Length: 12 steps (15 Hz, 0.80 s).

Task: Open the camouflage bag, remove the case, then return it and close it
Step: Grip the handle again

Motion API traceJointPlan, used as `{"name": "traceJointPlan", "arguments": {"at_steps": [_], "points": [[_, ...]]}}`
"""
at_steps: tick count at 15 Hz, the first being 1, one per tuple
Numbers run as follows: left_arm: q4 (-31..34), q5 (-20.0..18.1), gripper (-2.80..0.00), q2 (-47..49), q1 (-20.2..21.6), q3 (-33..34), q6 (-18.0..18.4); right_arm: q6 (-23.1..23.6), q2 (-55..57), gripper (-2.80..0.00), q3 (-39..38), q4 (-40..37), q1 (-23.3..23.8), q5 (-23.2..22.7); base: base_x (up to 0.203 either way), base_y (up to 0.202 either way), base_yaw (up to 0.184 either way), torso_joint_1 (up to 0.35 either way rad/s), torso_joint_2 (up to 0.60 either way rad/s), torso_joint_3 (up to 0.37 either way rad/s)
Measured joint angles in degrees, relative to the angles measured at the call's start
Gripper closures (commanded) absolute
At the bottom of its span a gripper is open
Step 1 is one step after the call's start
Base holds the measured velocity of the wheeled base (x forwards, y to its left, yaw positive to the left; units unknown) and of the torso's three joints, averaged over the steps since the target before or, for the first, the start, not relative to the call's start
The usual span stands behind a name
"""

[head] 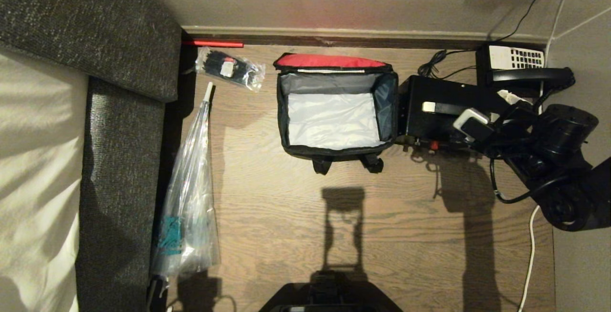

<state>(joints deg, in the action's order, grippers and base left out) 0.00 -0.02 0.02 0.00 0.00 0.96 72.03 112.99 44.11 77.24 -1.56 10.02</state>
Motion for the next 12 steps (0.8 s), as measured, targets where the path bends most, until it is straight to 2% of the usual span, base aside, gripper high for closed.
{"name": "traceJointPlan", "arguments": {"at_steps": [8, 12], "points": [[0.00, 0.02, 0.00, 0.00, 0.00, 0.00, -0.01, 2.29, 4.11, -2.80, 4.77, 0.93, 0.09, -1.25, 0.000, 0.000, 0.000, 0.000, 0.00, 0.000], [0.00, 0.02, 0.00, 0.00, 0.00, 0.00, 0.00, 2.58, 7.42, -2.80, 6.98, 5.51, 0.60, -1.77, 0.000, 0.000, 0.000, 0.000, 0.00, 0.000]]}}
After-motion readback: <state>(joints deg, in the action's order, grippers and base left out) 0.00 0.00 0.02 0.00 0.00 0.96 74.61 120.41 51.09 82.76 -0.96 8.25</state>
